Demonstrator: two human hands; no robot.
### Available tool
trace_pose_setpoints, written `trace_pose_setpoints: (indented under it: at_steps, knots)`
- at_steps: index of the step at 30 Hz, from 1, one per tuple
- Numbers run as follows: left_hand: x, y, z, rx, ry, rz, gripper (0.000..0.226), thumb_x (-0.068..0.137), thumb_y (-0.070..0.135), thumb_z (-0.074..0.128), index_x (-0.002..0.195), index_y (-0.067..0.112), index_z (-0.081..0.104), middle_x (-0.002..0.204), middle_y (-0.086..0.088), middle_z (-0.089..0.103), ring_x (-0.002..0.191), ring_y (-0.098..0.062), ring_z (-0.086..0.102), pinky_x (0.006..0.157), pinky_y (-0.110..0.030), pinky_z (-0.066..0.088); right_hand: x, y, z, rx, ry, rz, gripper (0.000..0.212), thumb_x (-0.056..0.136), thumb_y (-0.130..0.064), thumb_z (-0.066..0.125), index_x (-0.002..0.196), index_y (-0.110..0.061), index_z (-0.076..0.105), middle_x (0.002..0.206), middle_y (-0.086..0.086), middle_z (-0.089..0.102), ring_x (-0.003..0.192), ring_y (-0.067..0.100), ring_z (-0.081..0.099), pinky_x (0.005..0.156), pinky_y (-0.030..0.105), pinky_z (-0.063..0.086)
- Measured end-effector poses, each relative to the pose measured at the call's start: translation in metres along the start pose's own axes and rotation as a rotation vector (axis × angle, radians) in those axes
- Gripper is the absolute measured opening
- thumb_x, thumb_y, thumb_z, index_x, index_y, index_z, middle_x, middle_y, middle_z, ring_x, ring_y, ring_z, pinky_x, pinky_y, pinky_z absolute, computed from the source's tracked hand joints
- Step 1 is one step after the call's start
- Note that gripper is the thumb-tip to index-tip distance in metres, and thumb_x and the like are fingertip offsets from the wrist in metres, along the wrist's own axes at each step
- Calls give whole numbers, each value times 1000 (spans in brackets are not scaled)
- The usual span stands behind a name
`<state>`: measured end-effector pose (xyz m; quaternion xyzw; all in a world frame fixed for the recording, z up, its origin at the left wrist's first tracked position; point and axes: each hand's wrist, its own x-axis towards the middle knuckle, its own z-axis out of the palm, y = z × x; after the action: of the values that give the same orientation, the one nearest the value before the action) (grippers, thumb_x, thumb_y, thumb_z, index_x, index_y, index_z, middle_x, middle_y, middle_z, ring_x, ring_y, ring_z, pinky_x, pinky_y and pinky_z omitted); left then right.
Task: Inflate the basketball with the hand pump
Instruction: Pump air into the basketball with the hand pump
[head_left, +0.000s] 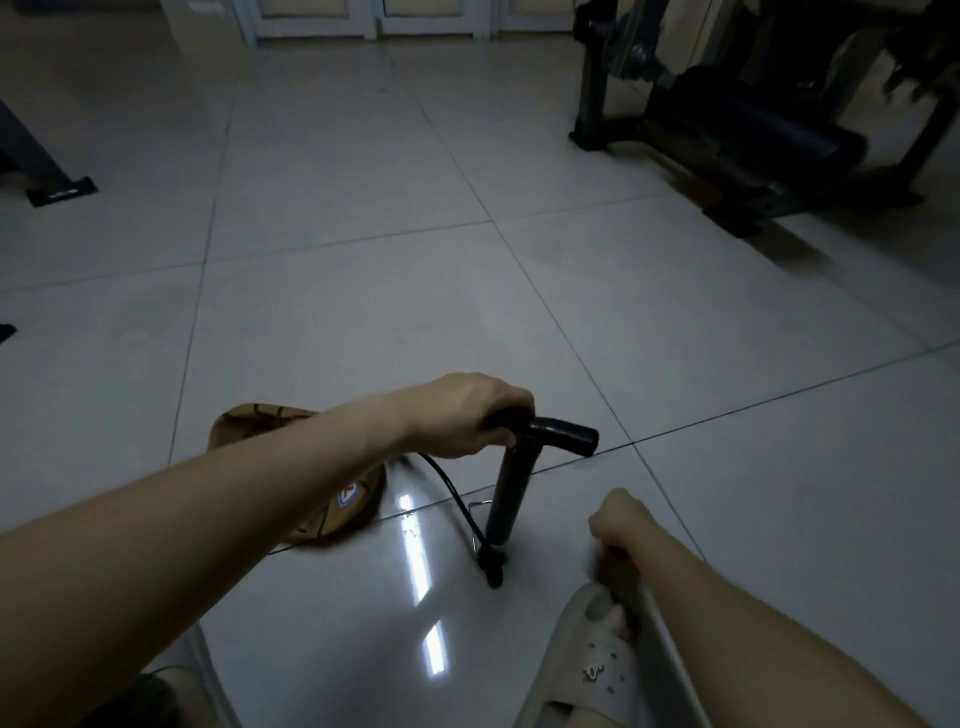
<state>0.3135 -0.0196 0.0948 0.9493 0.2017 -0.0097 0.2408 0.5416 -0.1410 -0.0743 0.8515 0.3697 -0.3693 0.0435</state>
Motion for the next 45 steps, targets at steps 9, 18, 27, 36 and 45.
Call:
trace_pose_setpoints:
  at_steps: [9,18,27,36,45]
  knots:
    - [-20,21,-5,57,-158,-107,22,96,21,66,117,18,57,81,10,53,82,-21,51,68,-28,33,-118,-71,-160,244,-339,-427,30,95,-10,55,123,-9,64,119,12,72,106,27,71,92,41,58]
    - [-49,15,11,111,-23,-87,33,91,31,70,119,19,57,100,-3,66,97,-30,63,74,-32,42,-171,-120,-133,-23,-492,-397,32,92,-16,64,123,-7,66,118,14,72,104,25,72,95,44,56]
    - [-60,-8,4,88,-79,-28,38,91,49,65,125,33,60,102,10,69,90,-17,62,78,-36,49,-20,-86,-22,-436,-245,-540,62,87,6,41,143,-19,53,151,8,48,136,26,48,111,34,40]
    - [-50,-14,-4,89,-74,-47,36,90,25,67,125,34,67,83,22,44,87,0,35,88,-28,34,25,-74,60,-801,-179,-919,55,96,-12,50,149,-24,45,158,4,34,134,33,41,112,43,33]
    - [-35,5,-9,0,-111,-282,38,88,29,72,126,34,66,100,12,66,95,-13,60,84,-32,49,31,-3,82,-955,158,-822,53,85,-13,54,139,-15,48,142,11,45,125,32,46,102,45,33]
